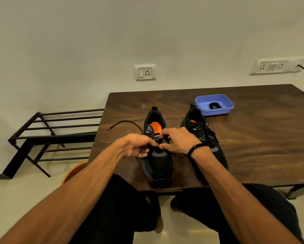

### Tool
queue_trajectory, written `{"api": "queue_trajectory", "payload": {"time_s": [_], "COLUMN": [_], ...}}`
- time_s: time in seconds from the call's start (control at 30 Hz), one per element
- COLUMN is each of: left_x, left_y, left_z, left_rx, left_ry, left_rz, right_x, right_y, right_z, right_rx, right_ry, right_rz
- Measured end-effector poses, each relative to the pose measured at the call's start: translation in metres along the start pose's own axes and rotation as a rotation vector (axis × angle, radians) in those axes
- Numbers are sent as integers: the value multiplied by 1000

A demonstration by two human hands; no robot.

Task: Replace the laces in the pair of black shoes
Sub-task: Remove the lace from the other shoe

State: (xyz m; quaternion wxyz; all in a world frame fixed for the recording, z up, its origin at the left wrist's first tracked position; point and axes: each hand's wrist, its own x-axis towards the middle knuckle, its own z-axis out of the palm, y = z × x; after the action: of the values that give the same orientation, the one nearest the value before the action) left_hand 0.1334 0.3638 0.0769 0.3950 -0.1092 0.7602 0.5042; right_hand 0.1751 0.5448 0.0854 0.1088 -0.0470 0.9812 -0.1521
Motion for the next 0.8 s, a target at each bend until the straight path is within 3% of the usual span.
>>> {"api": "queue_trajectory", "payload": {"time_s": [0.07, 0.17, 0.33, 0.4, 0.47, 0.6, 0.7, 0.8], "left_x": [-1, -4, -8, -9, -10, -4, -3, -7], "left_y": [-1, -1, 0, 2, 4, 1, -5, -4], "left_z": [-2, -3, 3, 3, -1, -16, -17, -15], "left_rx": [167, 630, 814, 822, 720, 409, 486, 591], "left_ry": [96, 225, 231, 224, 314, 493, 502, 441], "left_rz": [84, 340, 486, 531, 554, 420, 347, 550], "right_x": [1, 1, 1, 0, -1, -1, -2, -2], "right_y": [1, 2, 3, 3, 3, 7, 6, 4], "right_z": [0, 1, 3, 2, 1, -4, -2, 0], "right_rx": [-18, -24, 1, -8, -21, -9, 7, 17], "right_ry": [-57, -51, -36, -36, -39, -39, -34, -29], "right_rz": [-14, -13, -8, -4, 13, 37, 28, 28]}}
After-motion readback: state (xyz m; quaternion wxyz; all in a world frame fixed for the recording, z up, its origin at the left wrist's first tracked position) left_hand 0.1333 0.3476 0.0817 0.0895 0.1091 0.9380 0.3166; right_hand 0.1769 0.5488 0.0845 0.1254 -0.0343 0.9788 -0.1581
